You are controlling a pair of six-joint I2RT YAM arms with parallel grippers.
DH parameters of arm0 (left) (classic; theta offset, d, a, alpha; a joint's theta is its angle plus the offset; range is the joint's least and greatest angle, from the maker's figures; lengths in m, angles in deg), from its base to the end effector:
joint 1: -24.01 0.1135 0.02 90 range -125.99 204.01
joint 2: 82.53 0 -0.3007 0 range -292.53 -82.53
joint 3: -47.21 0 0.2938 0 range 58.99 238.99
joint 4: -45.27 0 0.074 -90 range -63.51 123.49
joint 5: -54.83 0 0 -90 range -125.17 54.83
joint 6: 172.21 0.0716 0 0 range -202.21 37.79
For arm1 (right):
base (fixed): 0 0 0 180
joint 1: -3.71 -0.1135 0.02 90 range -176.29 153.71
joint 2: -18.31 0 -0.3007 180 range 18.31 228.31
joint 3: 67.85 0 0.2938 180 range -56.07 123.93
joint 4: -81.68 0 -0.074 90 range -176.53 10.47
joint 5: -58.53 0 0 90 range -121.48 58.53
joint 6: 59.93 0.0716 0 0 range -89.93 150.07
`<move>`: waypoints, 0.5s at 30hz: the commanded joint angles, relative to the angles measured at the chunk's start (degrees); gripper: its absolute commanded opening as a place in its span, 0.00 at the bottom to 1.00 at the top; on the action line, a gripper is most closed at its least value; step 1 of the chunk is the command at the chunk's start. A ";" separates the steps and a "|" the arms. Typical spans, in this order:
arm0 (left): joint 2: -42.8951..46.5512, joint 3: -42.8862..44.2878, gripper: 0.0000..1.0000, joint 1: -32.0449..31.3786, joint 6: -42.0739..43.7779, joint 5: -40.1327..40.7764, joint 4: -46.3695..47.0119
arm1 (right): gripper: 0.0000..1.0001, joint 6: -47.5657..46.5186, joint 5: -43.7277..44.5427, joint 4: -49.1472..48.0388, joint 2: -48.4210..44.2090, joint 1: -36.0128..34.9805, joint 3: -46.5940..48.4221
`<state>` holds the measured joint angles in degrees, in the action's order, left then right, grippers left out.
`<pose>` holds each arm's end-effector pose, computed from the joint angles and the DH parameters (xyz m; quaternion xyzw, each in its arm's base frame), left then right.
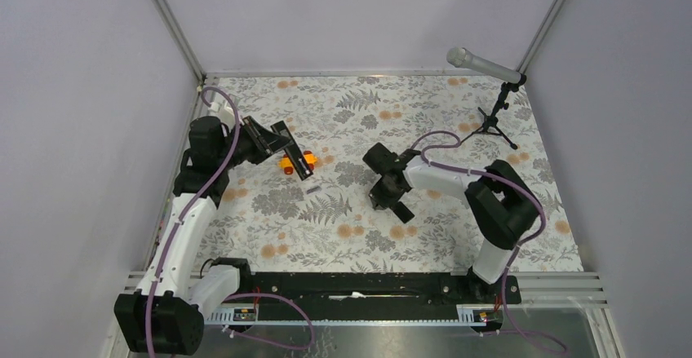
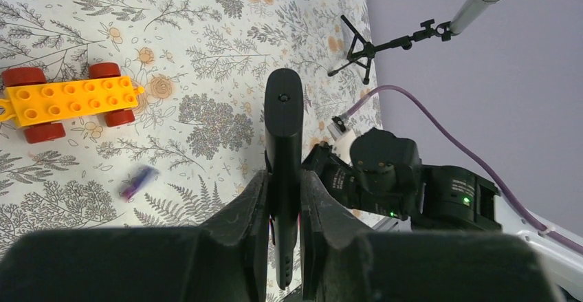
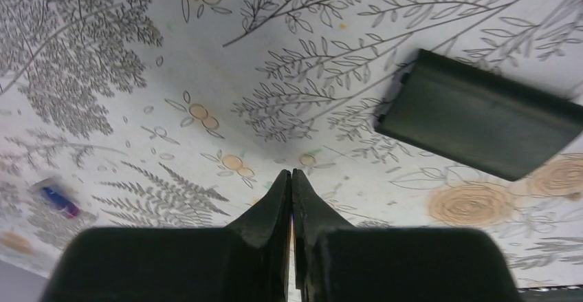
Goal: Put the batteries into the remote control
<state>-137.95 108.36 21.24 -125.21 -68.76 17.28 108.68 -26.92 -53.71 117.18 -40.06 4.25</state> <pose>0.2631 -0.0524 0.3398 -0.1222 0.8018 -0.4285 0.3982 0.2748 0.2554 0.1405 0.3013 0.9389 0.1228 0.1122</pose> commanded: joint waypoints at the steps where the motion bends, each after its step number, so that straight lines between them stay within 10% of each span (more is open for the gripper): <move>1: 1.62 -0.17 0.00 0.30 -0.50 1.61 2.93 | 0.00 7.68 0.22 3.73 4.23 -0.17 5.27; 15: -0.60 3.96 0.00 2.14 5.54 26.49 -12.67 | 0.43 -19.54 -5.96 -11.05 4.73 -0.34 11.47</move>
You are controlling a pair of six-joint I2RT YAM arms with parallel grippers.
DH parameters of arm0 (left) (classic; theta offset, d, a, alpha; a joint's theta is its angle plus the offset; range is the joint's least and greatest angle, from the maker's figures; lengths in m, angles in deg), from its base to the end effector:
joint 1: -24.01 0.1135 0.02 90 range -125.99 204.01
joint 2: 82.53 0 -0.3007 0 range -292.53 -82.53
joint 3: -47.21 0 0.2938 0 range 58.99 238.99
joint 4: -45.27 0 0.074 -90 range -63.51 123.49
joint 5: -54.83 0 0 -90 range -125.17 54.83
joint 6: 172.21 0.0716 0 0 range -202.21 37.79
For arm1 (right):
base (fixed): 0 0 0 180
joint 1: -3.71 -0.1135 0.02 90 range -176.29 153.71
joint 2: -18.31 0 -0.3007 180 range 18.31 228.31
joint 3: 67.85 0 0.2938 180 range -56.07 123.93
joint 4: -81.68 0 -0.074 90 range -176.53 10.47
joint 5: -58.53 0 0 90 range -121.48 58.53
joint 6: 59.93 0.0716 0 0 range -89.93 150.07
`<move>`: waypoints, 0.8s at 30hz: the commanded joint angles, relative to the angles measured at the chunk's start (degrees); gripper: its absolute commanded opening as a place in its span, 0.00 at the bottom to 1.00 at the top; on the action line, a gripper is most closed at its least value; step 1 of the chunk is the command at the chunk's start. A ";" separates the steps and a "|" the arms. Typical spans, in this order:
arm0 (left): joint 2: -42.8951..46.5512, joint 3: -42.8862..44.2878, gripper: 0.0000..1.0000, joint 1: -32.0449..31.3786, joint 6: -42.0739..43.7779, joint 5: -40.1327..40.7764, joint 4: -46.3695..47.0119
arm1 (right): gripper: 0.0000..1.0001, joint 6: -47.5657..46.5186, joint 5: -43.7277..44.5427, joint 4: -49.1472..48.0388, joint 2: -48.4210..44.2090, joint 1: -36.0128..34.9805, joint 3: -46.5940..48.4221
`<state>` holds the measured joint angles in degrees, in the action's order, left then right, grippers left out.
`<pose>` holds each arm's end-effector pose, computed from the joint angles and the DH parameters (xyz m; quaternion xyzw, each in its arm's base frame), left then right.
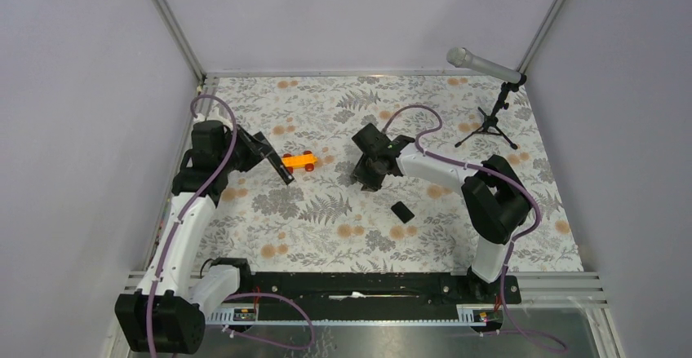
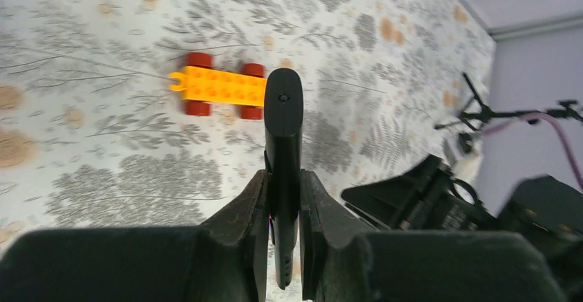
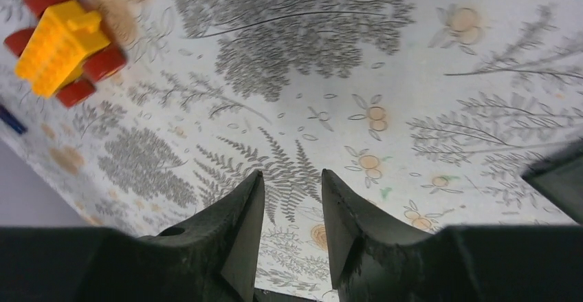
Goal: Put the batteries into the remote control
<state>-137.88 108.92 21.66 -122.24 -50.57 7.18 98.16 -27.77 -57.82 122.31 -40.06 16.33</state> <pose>0.2617 -0.0298 0.3182 -0.2178 0.8403 -0.2835 0.4076 0.3218 0.3018 0.1793 0.2116 0.9427 0.1946 0.1693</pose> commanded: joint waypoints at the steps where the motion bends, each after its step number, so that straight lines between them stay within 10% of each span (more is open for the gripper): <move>1: -1.21 3.67 0.00 2.18 2.73 8.27 -3.09 | 0.44 -9.45 -5.35 -7.76 -0.73 -0.35 -1.42; 12: -16.63 5.74 0.00 21.52 -6.74 0.40 2.32 | 0.45 -14.29 -7.49 -11.80 -2.92 0.09 -5.17; 24: -20.53 4.69 0.00 22.60 -14.15 5.48 9.69 | 0.48 -21.88 -10.43 -10.50 -0.75 0.58 -0.27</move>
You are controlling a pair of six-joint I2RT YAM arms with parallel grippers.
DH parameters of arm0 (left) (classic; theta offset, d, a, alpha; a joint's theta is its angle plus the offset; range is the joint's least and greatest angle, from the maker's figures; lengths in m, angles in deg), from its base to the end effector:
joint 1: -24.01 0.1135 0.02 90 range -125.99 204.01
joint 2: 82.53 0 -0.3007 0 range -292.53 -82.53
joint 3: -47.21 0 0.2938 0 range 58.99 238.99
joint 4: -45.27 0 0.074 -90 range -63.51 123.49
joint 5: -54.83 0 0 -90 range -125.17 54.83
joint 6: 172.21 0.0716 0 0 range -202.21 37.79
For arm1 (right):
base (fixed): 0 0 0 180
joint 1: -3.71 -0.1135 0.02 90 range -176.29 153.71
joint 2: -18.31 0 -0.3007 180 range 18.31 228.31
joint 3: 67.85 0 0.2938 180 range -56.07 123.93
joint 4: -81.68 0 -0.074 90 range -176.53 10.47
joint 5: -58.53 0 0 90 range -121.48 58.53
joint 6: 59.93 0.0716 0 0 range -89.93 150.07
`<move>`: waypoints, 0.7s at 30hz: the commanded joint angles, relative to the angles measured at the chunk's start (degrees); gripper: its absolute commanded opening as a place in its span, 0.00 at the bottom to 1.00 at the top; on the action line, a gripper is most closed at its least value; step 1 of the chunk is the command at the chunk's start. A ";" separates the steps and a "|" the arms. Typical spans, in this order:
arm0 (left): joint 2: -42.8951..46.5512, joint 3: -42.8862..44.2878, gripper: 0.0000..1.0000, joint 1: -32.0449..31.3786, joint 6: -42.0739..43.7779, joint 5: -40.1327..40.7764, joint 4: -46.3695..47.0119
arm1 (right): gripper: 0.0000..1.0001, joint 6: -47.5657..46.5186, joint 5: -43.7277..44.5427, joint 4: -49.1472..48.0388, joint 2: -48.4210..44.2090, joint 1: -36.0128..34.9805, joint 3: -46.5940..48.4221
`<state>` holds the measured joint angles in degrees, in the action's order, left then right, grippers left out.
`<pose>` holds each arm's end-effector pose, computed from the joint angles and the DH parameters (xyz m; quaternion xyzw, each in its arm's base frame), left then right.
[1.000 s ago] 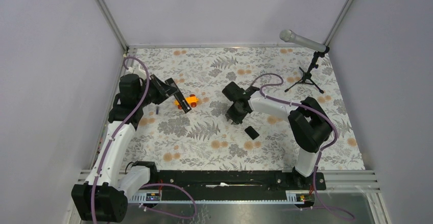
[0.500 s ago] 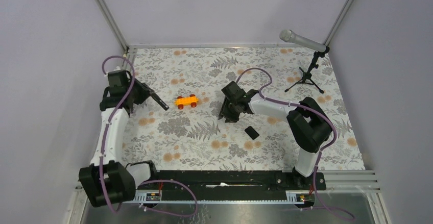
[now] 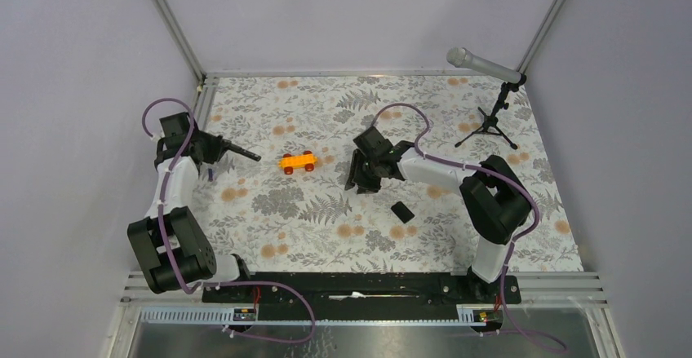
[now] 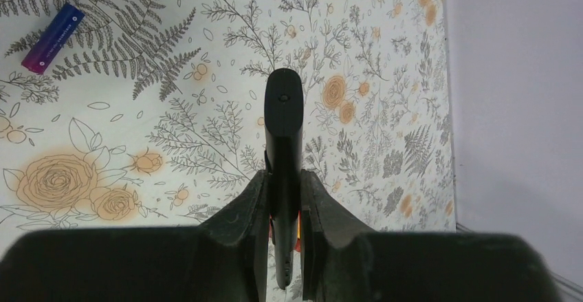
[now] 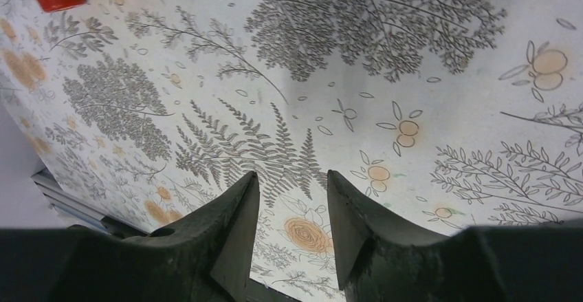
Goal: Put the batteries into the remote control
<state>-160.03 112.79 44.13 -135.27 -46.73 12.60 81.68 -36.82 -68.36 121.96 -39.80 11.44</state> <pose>0.3289 0.1052 0.2452 -0.5159 0.7601 -0.1980 0.3419 0.3169 0.3101 0.1665 0.0529 0.9495 0.2558 0.1737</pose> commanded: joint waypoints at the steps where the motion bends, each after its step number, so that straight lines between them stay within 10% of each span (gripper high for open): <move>1: 1.84 1.36 0.00 0.29 0.08 2.72 3.23 | 0.49 -6.20 -2.17 0.10 0.36 0.41 5.89; 10: -3.19 8.56 0.00 2.64 9.53 1.54 -3.22 | 0.48 -6.99 -6.47 1.05 3.98 0.34 10.42; 21: -5.88 4.73 0.00 -6.68 19.61 -21.92 -9.32 | 0.48 -8.28 -5.10 2.96 2.48 0.67 11.59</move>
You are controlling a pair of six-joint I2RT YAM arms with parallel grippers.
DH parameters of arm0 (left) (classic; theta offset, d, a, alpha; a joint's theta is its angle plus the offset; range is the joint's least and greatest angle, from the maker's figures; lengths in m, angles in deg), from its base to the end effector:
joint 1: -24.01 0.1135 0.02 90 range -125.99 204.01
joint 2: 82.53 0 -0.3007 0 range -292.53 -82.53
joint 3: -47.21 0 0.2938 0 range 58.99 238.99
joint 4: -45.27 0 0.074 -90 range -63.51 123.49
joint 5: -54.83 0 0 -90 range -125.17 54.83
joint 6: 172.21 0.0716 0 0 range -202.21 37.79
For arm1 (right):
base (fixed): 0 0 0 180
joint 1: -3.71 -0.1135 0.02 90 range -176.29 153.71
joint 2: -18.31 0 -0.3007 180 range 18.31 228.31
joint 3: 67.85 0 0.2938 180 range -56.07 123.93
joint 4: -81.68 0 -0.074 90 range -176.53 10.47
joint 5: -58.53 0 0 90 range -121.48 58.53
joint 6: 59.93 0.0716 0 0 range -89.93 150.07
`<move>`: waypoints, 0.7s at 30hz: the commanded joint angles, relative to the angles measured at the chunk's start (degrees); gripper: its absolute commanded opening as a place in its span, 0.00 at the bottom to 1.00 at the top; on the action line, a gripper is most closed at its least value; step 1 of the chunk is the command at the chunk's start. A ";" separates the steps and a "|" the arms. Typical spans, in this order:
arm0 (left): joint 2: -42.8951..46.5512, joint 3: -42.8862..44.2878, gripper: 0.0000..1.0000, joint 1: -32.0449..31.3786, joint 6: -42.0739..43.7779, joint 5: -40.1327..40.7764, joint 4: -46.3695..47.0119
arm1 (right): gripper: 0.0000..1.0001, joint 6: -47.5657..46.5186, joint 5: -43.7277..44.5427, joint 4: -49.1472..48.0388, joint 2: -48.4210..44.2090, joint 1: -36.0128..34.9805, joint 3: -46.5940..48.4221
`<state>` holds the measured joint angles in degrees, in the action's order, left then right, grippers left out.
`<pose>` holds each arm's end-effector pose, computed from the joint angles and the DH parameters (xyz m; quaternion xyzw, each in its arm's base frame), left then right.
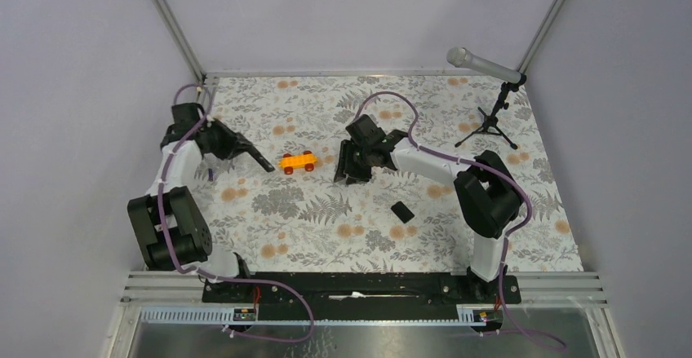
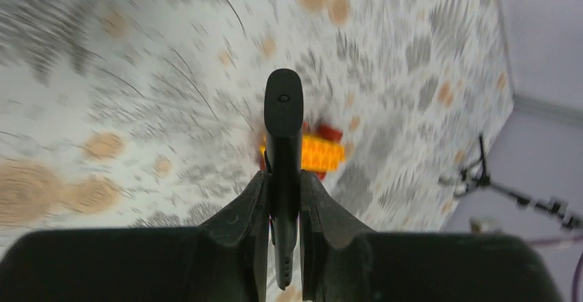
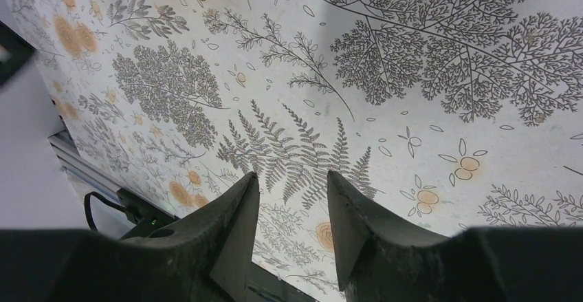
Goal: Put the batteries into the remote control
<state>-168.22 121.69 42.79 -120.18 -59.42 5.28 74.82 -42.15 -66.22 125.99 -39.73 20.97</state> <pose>0.3625 0.0922 0.2477 -0.3769 0.8445 -0.2495 0.2872 0.3396 0.3399 0.1929 -0.0204 0.9387 0.2945 0.1779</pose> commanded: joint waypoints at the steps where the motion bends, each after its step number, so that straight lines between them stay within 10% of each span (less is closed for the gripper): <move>1: 3.14 -6.05 0.00 -7.27 4.82 -10.25 -1.30 | 0.48 -1.51 0.51 0.78 -1.82 0.77 1.76; 10: 6.93 -16.03 0.00 -29.98 4.84 -13.92 13.38 | 0.48 -1.01 10.97 7.95 -6.83 4.65 -2.10; 21: -10.10 -11.45 0.02 -48.60 -6.99 -5.77 27.52 | 0.50 -2.17 15.60 6.51 -19.53 7.50 -14.93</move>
<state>-175.02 106.56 -1.95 -121.52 -68.63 24.76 73.18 -28.86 -59.03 110.86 -32.21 9.43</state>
